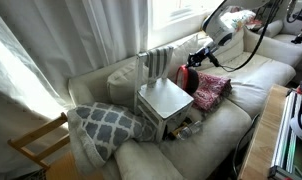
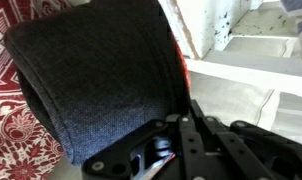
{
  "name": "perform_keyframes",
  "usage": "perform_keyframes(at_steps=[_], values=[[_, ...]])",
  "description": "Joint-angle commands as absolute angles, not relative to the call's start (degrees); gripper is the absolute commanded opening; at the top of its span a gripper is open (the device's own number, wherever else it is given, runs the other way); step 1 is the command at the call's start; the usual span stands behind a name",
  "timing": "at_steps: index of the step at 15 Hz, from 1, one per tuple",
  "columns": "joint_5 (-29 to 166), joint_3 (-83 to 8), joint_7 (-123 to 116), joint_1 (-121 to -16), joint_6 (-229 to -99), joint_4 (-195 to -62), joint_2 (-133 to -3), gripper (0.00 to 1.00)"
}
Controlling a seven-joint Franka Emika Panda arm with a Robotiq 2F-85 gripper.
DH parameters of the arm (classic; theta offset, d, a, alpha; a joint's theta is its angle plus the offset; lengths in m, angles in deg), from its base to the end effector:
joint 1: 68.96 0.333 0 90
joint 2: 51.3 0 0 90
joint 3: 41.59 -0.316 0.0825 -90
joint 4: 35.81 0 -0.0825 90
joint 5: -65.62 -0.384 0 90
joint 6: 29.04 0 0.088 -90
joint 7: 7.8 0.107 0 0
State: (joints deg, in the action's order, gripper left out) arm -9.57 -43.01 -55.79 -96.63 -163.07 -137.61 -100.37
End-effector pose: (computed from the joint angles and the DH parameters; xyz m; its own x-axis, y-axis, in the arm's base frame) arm 0.5587 -0.2587 0.0607 0.7456 -0.6662 -0.0175 -0.4649 -0.5012 -0.7298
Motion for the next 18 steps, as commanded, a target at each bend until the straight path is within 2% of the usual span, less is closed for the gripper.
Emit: perform_keyframes(at_steps=[1, 10, 18], values=[[-8.78, -38.16, -59.0, -93.63, -162.13, -134.87, -103.95, 0.01], [2.07, -30.74, -57.3, -87.83, -173.48, -135.34, -103.39, 0.01], [27.88, -27.39, -44.21, -84.71, -184.13, -139.22, -102.86, 0.01]])
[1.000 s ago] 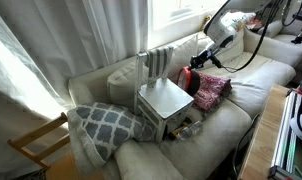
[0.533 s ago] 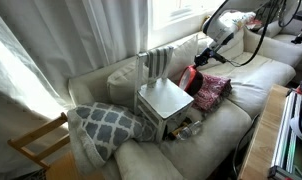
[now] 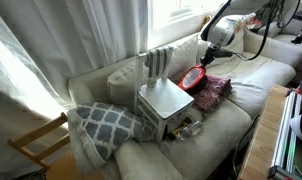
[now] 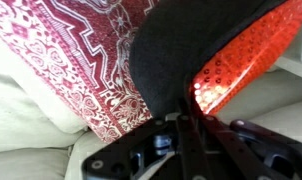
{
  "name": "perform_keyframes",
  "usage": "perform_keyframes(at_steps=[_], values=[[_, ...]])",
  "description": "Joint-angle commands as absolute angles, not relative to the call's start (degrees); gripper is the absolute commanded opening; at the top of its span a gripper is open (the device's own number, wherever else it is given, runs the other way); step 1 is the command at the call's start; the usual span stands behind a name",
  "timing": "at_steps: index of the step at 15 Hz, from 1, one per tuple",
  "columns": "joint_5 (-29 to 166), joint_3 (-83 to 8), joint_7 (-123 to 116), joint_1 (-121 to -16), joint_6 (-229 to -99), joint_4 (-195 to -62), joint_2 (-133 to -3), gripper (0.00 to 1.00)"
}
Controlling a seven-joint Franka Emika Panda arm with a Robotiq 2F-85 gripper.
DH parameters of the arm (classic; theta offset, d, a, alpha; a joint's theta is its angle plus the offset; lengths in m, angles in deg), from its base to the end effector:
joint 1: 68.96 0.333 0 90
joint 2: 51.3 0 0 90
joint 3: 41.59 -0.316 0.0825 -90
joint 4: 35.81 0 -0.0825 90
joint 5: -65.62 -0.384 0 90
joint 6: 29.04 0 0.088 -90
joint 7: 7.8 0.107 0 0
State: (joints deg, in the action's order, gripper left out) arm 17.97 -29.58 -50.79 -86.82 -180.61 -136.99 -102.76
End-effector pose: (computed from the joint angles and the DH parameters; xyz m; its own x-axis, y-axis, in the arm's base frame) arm 0.5412 -0.3283 0.0633 0.8977 -0.4201 0.1330 -0.3922 -0.8992 -0.1938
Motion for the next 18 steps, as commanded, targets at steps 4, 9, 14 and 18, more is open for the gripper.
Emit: perform_keyframes(at_steps=[4, 9, 14, 18], values=[[46.39, -24.03, -31.62, -82.45, -185.52, -141.36, -102.49, 0.35], [67.18, -16.56, -17.62, -76.88, -183.77, -141.78, -101.81, 0.72], [76.04, -15.8, -13.82, -75.73, -183.05, -142.96, -96.18, 1.0], [72.7, -23.12, -14.59, -79.69, -178.75, -143.55, -90.58, 1.0]])
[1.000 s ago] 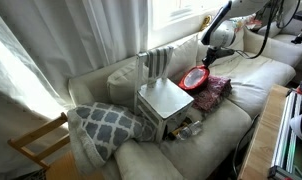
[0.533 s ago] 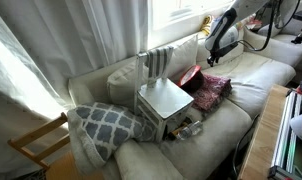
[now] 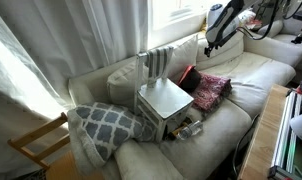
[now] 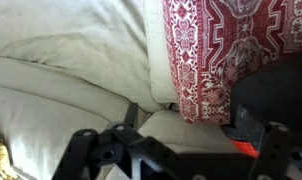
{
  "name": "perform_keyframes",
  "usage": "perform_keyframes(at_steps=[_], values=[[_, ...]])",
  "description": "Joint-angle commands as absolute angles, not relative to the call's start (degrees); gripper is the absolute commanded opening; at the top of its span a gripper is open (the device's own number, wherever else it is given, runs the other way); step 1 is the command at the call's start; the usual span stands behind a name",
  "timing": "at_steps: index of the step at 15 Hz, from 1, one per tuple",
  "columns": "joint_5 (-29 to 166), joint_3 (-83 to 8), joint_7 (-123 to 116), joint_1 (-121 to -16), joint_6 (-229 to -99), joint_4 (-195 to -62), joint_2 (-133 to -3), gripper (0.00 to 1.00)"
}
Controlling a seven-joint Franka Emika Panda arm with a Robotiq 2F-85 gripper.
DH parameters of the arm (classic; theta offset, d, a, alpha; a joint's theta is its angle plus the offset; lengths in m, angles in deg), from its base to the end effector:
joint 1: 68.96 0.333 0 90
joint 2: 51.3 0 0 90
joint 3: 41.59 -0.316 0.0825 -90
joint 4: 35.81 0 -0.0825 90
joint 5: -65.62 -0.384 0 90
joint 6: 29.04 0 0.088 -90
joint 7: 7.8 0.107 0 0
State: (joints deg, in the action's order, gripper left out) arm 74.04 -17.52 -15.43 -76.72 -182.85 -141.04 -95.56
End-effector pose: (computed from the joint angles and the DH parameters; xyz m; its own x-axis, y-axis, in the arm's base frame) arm 0.5656 -0.3251 0.1484 0.9868 -0.1602 0.0248 -0.1581 -0.9176 0.3648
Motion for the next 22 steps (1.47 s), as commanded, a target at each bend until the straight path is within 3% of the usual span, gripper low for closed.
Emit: perform_keyframes(at_steps=[1, 6, 11, 21, 22], values=[[70.74, -25.47, -14.08, -80.74, -176.07, -143.08, -90.09, 1.0], [61.58, -32.18, -8.06, -83.37, -171.08, -139.64, -92.68, 1.0], [51.24, -36.86, -3.91, -86.15, -178.04, -137.03, -97.61, 1.0], [42.74, -36.22, 12.75, -82.67, -193.74, -135.56, -106.02, 1.0], [42.69, -36.09, 13.92, -82.26, -194.1, -135.35, -106.6, 0.97]])
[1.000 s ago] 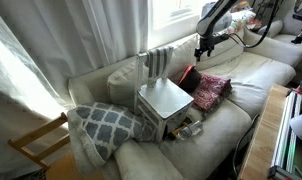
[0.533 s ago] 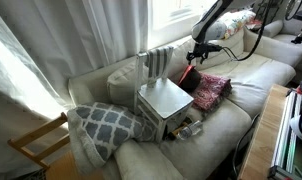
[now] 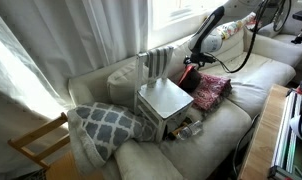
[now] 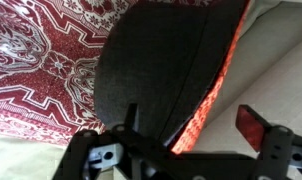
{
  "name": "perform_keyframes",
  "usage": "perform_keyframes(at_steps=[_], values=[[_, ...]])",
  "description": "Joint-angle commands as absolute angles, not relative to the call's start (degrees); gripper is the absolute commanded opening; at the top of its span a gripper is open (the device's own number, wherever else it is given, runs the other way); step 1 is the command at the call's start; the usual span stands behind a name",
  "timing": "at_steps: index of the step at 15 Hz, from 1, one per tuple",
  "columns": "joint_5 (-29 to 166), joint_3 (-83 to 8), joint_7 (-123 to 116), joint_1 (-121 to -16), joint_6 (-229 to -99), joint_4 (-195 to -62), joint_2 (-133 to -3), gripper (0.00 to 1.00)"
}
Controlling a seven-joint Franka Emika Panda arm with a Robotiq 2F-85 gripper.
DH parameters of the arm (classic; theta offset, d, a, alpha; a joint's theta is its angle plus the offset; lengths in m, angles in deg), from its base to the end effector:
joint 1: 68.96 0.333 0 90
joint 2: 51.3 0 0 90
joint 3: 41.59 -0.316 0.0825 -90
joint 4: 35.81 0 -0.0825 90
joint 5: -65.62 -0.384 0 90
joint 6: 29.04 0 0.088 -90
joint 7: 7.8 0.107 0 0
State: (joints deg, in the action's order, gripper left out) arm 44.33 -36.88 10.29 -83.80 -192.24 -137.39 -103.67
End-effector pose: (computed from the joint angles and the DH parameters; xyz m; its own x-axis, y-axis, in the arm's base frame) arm 0.6028 -0.2315 0.0617 0.5573 -0.8220 0.1174 -0.8097 -0.5693 -0.1426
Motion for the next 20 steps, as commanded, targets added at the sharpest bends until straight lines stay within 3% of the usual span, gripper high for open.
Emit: perform_keyframes(at_steps=[1, 12, 16, 20], values=[[42.85, -35.88, 14.79, -81.87, -194.12, -135.02, -107.24, 0.8], [43.11, -31.82, 19.2, -80.62, -193.17, -134.65, -109.0, 0.01], [38.9, -38.67, 14.91, -87.99, -193.55, -137.13, -105.31, 0.02], [30.6, -51.96, 3.06, -102.02, -195.16, -140.87, -101.72, 0.02]])
